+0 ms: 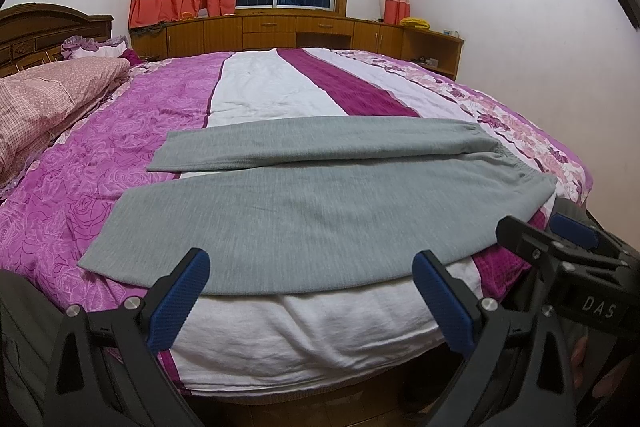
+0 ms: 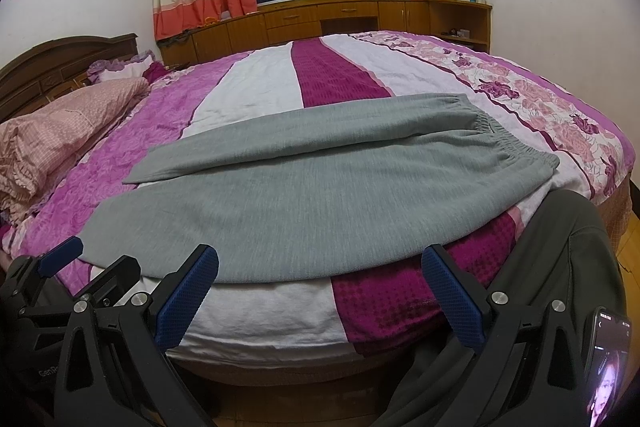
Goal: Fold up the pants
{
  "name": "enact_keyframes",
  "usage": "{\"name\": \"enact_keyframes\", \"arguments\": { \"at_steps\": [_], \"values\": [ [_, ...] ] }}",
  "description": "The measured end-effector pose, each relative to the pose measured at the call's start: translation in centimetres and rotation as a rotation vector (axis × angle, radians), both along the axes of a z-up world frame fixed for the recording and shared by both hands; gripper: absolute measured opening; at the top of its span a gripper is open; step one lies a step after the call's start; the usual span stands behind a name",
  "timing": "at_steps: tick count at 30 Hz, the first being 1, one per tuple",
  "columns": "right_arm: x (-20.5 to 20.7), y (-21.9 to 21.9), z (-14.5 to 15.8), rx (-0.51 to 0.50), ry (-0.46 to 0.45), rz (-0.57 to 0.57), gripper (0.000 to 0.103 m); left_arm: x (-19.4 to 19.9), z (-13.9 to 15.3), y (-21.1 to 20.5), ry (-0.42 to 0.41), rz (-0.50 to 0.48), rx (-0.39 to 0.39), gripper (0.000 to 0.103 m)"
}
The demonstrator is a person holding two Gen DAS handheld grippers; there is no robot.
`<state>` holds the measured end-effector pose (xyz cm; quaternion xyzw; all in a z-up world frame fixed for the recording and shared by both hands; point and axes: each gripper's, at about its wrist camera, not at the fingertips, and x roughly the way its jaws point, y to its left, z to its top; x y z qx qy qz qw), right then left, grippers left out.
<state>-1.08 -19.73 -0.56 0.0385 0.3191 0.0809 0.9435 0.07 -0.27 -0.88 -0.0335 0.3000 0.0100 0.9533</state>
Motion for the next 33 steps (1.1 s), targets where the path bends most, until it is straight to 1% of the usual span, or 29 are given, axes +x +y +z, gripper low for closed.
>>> {"name": "enact_keyframes", "arguments": {
  "at_steps": [5, 7, 9, 11, 12, 15, 17, 18, 20, 21, 24, 25, 26, 29, 30, 33],
  "values": [
    [0.1, 0.0, 0.4, -0.007, 0.001, 0.0, 0.098, 0.3, 0.1, 0.2, 0.013, 0.014, 0.005, 0.103],
    [0.3, -0.2, 1.6, 0.003, -0.002, 0.01, 0.098, 0.9, 0.6, 0.6, 0.022, 0.005, -0.005, 0.103],
    [1.0, -0.8, 3.9, 0.045, 0.002, 0.039, 0.098, 2.0, 1.4, 1.0, 0.024, -0.032, -0.016, 0.103],
    [2.2, -1.8, 6.7, 0.101, 0.002, 0.106, 0.098, 3.2, 2.4, 1.3, 0.022, -0.062, -0.004, 0.103],
    [3.3, -2.7, 8.6, 0.127, -0.004, 0.16, 0.098, 4.2, 3.0, 1.4, 0.025, -0.086, 0.012, 0.103],
    [6.9, -4.8, 12.5, 0.172, -0.009, 0.315, 0.098, 7.5, 4.6, 1.5, 0.043, -0.143, 0.09, 0.103],
    [9.9, -5.6, 14.0, 0.145, 0.002, 0.408, 0.098, 10.1, 5.3, 1.8, 0.051, -0.174, 0.14, 0.103],
    [12.0, -6.0, 14.4, 0.103, 0.013, 0.46, 0.098, 11.4, 5.5, 1.8, 0.061, -0.189, 0.154, 0.103],
    [15.0, -5.8, 14.3, 0.034, 0.033, 0.533, 0.098, 14.8, 5.4, 2.1, 0.109, -0.21, 0.199, 0.103],
    [17.0, -5.7, 13.7, -0.004, 0.058, 0.57, 0.098, 16.4, 5.2, 2.3, 0.131, -0.232, 0.21, 0.103],
    [22.4, -5.0, 11.0, -0.058, 0.174, 0.665, 0.098, 20.3, 4.8, 2.6, 0.153, -0.279, 0.206, 0.103],
    [23.9, -4.8, 10.1, -0.078, 0.205, 0.684, 0.096, 21.6, 4.7, 2.8, 0.159, -0.284, 0.205, 0.103],
    [25.7, -4.3, 8.9, -0.109, 0.231, 0.709, 0.091, 23.0, 4.5, 3.0, 0.169, -0.291, 0.205, 0.103],
    [29.6, -3.7, 6.7, -0.185, 0.258, 0.775, 0.089, 27.2, 3.4, 3.1, 0.224, -0.35, 0.209, 0.103],
    [30.4, -3.4, 6.1, -0.204, 0.267, 0.797, 0.088, 28.8, 2.7, 3.1, 0.252, -0.384, 0.227, 0.103],
    [33.3, -1.5, 3.9, -0.263, 0.296, 0.882, 0.086, 31.7, 0.6, 2.4, 0.297, -0.446, 0.279, 0.103]
  ]
}}
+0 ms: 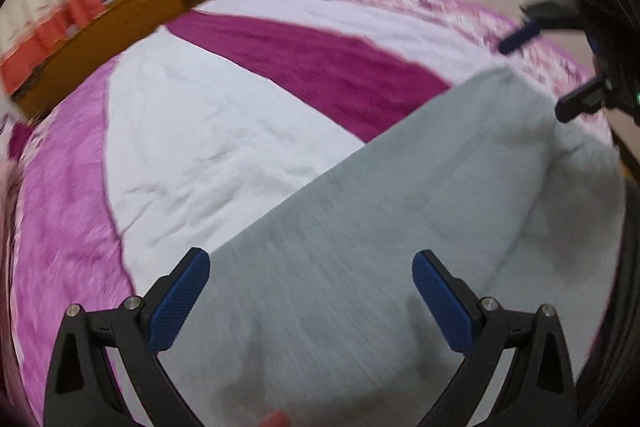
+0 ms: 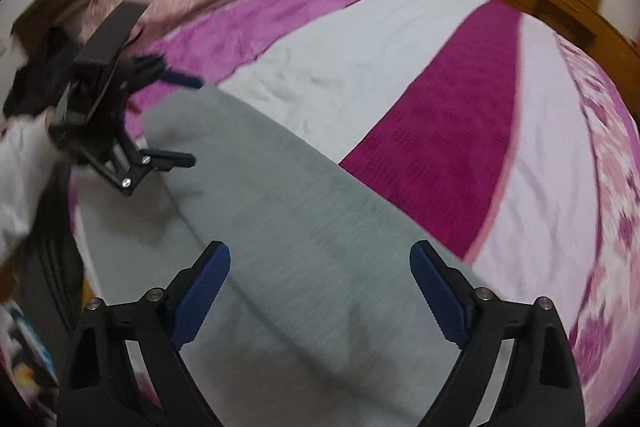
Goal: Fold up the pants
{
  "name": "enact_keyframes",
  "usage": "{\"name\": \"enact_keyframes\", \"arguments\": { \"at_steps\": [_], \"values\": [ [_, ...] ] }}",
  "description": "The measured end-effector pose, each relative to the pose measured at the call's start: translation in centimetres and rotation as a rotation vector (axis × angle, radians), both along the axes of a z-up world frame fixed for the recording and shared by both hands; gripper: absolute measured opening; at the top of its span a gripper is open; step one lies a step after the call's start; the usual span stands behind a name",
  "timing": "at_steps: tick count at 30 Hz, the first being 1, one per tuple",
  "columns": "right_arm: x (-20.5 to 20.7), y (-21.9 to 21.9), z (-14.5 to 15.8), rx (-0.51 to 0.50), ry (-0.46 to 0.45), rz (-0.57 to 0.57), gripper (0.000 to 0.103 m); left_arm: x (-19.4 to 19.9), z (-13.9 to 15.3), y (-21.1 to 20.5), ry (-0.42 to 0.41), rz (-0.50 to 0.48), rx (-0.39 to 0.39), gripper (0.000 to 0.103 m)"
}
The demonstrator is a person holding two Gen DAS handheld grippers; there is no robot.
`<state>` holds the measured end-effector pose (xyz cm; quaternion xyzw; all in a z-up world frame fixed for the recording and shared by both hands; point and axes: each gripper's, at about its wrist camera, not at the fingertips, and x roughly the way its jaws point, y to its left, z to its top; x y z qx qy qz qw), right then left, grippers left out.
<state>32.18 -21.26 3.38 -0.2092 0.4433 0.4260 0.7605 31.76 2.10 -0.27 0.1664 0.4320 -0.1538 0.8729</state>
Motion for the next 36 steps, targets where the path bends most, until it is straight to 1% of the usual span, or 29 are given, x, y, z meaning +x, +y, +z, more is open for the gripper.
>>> {"name": "enact_keyframes", "arguments": {
  "at_steps": [2, 4, 6, 7, 9, 11, 13, 15, 16, 17, 18, 19, 20, 21, 23, 25, 26, 27, 29, 31, 32, 34, 36],
  "values": [
    [1.6, 1.2, -1.3, -0.014, 0.016, 0.052, 0.085, 1.6, -1.7, -0.7, 0.015, -0.046, 0.046, 0.097],
    [3.3, 2.9, -3.1, -0.036, 0.051, 0.109, 0.083, 3.1, -3.2, -0.9, 0.035, -0.078, 0.069, 0.092],
    [5.0, 4.2, -4.8, -0.066, 0.078, 0.134, 0.079, 4.4, -3.9, -1.0, 0.046, -0.099, 0.056, 0.089],
    [6.1, 4.9, -6.0, -0.088, 0.096, 0.141, 0.075, 5.1, -4.1, -1.0, 0.046, -0.103, 0.042, 0.089],
    [7.5, 5.7, -7.4, -0.111, 0.121, 0.144, 0.066, 6.7, -4.6, -0.7, 0.064, -0.113, -0.015, 0.089],
    [8.8, 5.8, -8.5, -0.131, 0.15, 0.145, 0.051, 8.0, -5.3, -0.6, 0.1, -0.129, -0.036, 0.089],
    [10.1, 5.4, -9.3, -0.124, 0.203, 0.144, 0.047, 9.3, -6.4, -0.2, 0.173, -0.133, -0.065, 0.089],
    [11.0, 4.8, -9.3, -0.097, 0.242, 0.141, 0.042, 10.2, -6.8, 0.5, 0.233, -0.125, -0.131, 0.083],
    [11.3, 4.5, -9.2, -0.087, 0.254, 0.136, 0.035, 10.5, -6.7, 1.0, 0.259, -0.124, -0.17, 0.073],
    [11.4, 4.2, -9.2, -0.076, 0.268, 0.132, 0.025, 10.6, -6.6, 1.4, 0.263, -0.124, -0.191, 0.057],
    [11.5, 3.8, -9.0, -0.06, 0.29, 0.13, 0.019, 10.7, -6.4, 1.6, 0.264, -0.122, -0.201, 0.049],
    [11.4, 3.6, -8.8, -0.055, 0.294, 0.134, 0.008, 10.8, -6.3, 1.9, 0.273, -0.12, -0.213, 0.031],
    [11.1, 3.4, -8.7, -0.054, 0.292, 0.14, 0.002, 10.6, -6.1, 2.0, 0.28, -0.122, -0.218, 0.016],
    [10.6, 3.3, -8.4, -0.058, 0.287, 0.154, 0.0, 10.5, -5.9, 2.1, 0.284, -0.133, -0.215, 0.012],
    [10.0, 3.6, -8.3, -0.074, 0.26, 0.176, 0.0, 10.3, -4.9, 1.9, 0.272, -0.141, -0.2, 0.006],
    [8.8, 3.4, -6.9, -0.083, 0.209, 0.181, 0.0, 9.7, -3.8, 1.9, 0.246, -0.141, -0.196, 0.005],
    [8.4, 3.3, -6.4, -0.092, 0.174, 0.175, 0.0, 9.1, -3.1, 1.8, 0.215, -0.139, -0.187, 0.005],
    [7.6, 3.5, -5.4, -0.109, 0.114, 0.169, 0.0, 8.2, -2.5, 1.6, 0.199, -0.138, -0.175, 0.005],
    [5.3, 3.7, -3.7, -0.135, 0.007, 0.185, 0.0, 6.8, -1.5, 0.8, 0.164, -0.127, -0.126, 0.005],
    [2.2, 3.9, -2.3, -0.194, -0.113, 0.223, 0.0, 4.7, -0.6, -0.5, 0.121, -0.13, -0.075, 0.005],
    [0.2, 4.0, -1.7, -0.24, -0.18, 0.244, 0.0, 3.4, -0.2, -0.9, 0.1, -0.134, -0.047, 0.004],
    [-2.5, 4.3, -1.2, -0.297, -0.269, 0.266, 0.0, 0.9, 0.7, -1.9, 0.067, -0.141, -0.011, 0.003],
    [-4.7, 4.6, -1.0, -0.341, -0.336, 0.274, 0.0, -1.1, 1.4, -2.9, 0.034, -0.138, 0.017, 0.003]
  ]
}}
